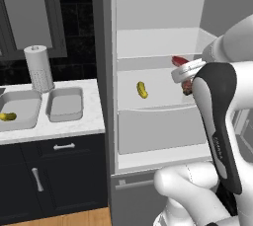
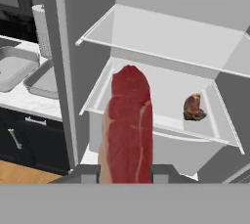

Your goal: Place one cucumber and one steak in each tupperware on the nearby counter, to pack two identical lunches.

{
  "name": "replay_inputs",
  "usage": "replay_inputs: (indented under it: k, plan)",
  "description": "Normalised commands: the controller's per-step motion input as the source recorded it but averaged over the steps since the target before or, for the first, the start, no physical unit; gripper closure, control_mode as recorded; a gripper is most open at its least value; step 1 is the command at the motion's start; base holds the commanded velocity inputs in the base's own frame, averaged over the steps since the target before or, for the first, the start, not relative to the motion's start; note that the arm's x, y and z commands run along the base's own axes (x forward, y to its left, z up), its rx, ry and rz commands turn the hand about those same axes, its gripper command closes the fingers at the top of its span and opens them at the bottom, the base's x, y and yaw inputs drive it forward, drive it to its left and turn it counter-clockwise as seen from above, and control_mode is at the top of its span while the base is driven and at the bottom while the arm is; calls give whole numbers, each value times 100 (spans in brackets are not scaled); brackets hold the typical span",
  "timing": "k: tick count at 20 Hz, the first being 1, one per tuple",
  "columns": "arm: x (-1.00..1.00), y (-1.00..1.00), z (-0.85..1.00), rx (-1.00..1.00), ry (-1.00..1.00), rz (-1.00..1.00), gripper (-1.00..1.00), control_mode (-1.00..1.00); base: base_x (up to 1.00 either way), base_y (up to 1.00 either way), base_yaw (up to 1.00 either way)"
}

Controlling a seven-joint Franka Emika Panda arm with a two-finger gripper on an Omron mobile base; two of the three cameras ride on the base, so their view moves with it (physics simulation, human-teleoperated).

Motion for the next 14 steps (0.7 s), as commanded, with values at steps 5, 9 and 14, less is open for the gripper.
replay_inputs:
  k: [5, 9, 14]
  plan:
    - [0, 0, 0, 0, 0, 0, 100, 100, 22, 24, -2]
    - [0, 0, 0, 0, 0, 0, 100, 100, 53, 78, -3]
    - [0, 0, 0, 0, 0, 0, 100, 100, 41, 90, 0]
